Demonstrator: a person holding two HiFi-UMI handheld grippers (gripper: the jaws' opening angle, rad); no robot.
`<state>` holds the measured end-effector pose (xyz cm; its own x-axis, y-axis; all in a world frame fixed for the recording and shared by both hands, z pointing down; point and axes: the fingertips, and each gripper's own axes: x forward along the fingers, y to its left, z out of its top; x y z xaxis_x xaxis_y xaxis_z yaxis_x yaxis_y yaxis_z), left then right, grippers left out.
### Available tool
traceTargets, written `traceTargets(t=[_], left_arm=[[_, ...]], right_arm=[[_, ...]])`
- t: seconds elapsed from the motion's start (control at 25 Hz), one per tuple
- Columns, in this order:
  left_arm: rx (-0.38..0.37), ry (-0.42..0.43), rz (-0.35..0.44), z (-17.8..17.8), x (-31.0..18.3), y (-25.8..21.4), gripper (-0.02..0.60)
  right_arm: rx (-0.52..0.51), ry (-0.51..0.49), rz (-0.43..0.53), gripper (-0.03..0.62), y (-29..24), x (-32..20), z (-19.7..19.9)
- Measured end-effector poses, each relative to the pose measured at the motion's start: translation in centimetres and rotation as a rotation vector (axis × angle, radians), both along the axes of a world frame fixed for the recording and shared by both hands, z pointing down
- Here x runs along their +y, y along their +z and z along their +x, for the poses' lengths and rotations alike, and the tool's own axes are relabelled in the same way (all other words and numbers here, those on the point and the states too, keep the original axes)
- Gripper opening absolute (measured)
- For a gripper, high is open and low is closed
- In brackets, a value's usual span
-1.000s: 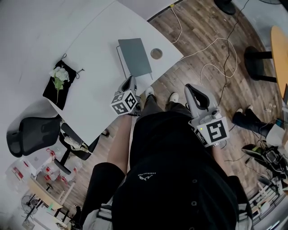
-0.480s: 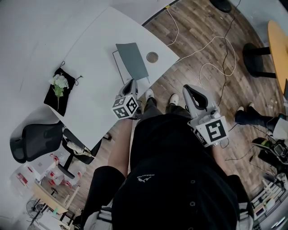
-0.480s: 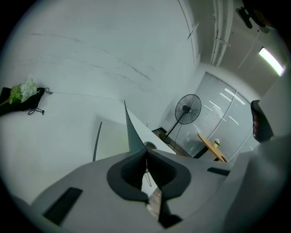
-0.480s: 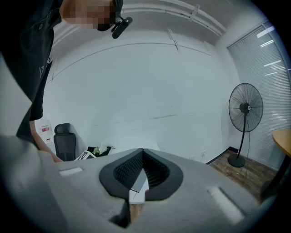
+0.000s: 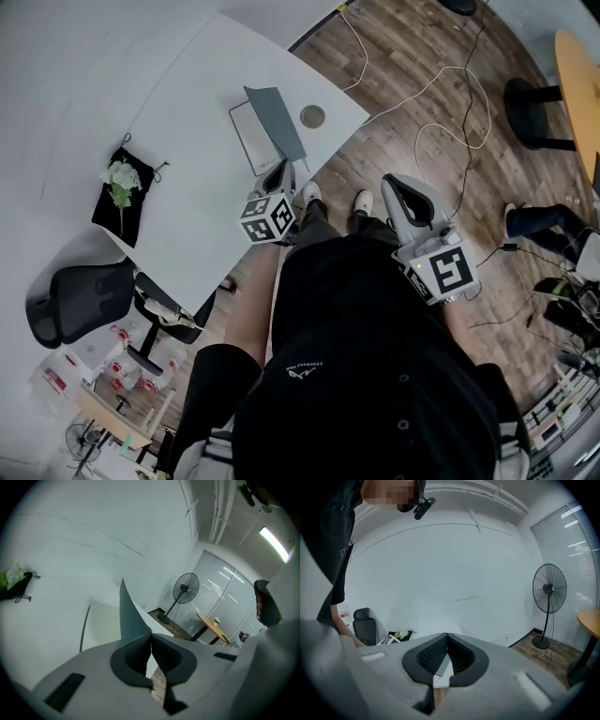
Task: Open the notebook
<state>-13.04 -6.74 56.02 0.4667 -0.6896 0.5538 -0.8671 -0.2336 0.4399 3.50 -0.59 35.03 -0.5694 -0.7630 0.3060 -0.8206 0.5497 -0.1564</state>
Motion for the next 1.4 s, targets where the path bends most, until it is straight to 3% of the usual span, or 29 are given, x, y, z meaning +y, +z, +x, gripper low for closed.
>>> traceTargets(t=[1.4], left_arm=[[0.039, 0.207, -0.005, 6.7, -1.4, 0.6, 0.008]], right_arm=[[0.017, 0.119, -0.024, 0.005, 0.7, -0.2, 2.3]])
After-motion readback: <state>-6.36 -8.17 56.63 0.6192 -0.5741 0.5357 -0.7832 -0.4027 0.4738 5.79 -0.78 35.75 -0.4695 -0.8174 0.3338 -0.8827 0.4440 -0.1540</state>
